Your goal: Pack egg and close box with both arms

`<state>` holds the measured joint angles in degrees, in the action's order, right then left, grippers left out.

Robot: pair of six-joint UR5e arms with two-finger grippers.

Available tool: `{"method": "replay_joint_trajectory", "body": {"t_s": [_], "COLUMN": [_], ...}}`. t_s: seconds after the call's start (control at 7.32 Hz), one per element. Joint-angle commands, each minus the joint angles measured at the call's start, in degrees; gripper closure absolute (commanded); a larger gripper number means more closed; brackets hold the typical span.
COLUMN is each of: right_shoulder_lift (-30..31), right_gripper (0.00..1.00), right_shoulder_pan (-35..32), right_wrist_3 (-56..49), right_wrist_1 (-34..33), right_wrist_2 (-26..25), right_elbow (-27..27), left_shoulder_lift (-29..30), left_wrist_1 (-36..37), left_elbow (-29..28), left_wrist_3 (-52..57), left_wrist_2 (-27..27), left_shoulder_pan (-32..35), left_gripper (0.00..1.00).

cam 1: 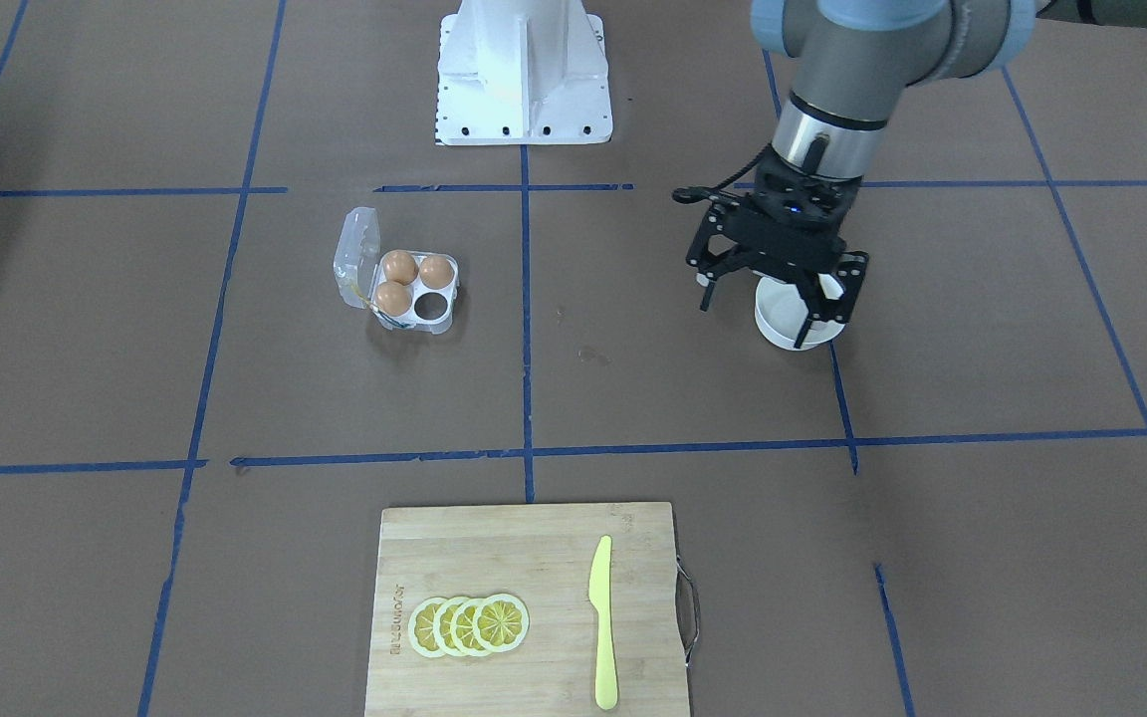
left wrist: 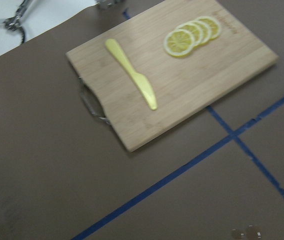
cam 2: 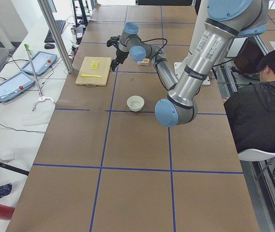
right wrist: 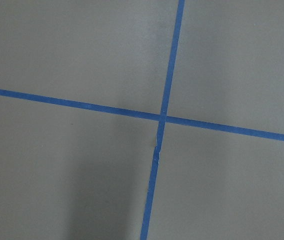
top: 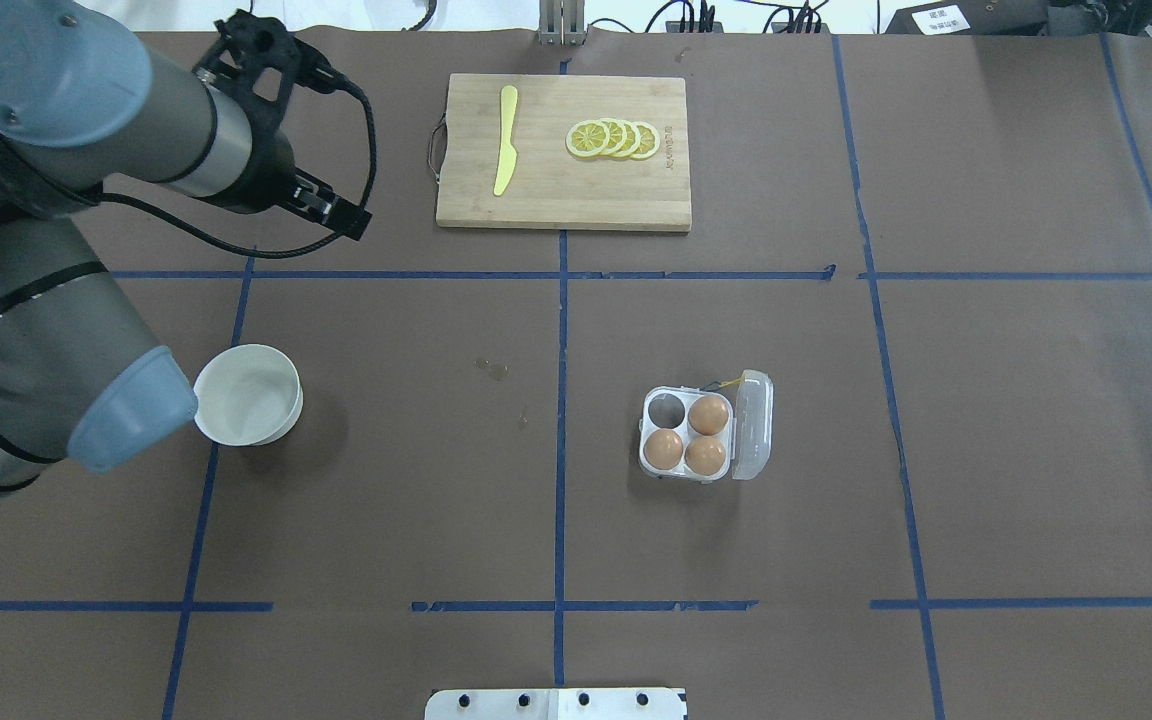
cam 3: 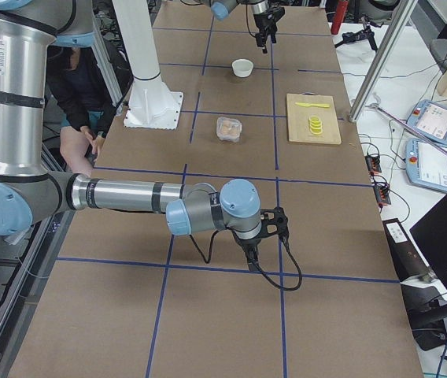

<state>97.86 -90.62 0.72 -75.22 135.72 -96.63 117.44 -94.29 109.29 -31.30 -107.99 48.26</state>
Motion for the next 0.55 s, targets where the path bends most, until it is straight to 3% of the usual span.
{"method": "replay_joint_trajectory", "body": {"t_s": [0.0,0.14,0.41], "right_shoulder_lift": [0.7,0.9,1.5], "right_gripper": [0.00,0.00,0.00], "right_shoulder_pan": [-0.1,-0.1,-0.1], "right_wrist_3": [-0.1,-0.1,-0.1], "right_wrist_1": [0.1,0.2,0.7], "right_wrist_2": [0.0,-0.1,-0.3], "right_elbow": [0.0,0.0,-0.1], "left_shoulder_lift": [-8.4,-10.5,-13.9], "left_wrist_1": [0.3,0.9,5.0], "left_elbow": [-2.5,-2.8,-10.0], "left_wrist_3": [0.7,3.1,3.6], "left_wrist_2": [-8.4,-11.5,-13.5], "left_shoulder_pan": [9.0,12.4,17.7], "left_gripper": [0.00,0.00,0.00]}}
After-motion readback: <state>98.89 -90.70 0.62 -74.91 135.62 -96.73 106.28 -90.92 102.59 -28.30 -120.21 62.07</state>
